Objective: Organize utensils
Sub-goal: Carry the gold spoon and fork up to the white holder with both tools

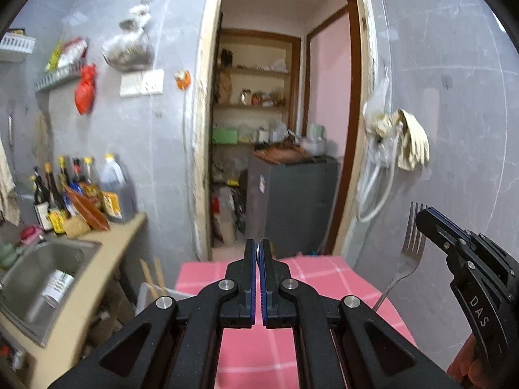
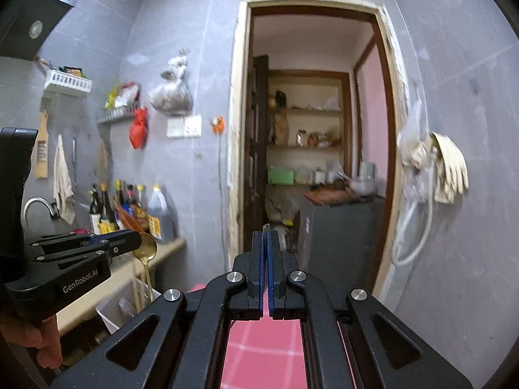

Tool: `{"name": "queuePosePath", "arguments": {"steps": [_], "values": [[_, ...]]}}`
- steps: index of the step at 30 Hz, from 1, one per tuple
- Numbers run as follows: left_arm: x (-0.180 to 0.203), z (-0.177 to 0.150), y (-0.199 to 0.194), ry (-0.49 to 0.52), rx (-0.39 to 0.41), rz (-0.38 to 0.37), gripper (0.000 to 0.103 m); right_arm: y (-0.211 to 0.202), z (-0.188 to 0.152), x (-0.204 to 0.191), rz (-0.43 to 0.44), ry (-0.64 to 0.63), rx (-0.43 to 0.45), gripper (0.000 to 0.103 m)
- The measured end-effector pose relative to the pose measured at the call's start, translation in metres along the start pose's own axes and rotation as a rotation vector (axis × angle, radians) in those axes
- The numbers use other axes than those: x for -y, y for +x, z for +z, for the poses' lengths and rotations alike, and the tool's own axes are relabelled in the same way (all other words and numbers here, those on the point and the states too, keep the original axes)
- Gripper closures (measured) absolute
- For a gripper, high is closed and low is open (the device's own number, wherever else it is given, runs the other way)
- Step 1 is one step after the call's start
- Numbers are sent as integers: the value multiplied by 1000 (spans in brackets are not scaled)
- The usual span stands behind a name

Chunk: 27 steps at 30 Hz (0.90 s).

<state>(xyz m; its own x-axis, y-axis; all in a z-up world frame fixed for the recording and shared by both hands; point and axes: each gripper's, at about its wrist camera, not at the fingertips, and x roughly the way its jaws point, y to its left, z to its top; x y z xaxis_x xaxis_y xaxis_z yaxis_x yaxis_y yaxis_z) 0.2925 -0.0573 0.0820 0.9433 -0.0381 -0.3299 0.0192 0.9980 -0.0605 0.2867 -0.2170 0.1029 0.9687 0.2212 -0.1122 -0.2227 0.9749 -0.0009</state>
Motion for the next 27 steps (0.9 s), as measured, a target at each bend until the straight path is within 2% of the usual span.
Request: {"name": "queuePosePath", "arguments": {"steps": [7,12,20,27], "values": [[-37,22,-20,3,43,66,101,10,22,-47,71,-15,46,101],[-66,26,-23,-1,58,117,101,23,21,-72,109,-37,60,101],[-105,12,-5,-40,51,195,101,46,5,-97,146,-91,55,101],[-104,-12,11,19,57,264,101,68,-22,-105,203,-109,7,101]]}}
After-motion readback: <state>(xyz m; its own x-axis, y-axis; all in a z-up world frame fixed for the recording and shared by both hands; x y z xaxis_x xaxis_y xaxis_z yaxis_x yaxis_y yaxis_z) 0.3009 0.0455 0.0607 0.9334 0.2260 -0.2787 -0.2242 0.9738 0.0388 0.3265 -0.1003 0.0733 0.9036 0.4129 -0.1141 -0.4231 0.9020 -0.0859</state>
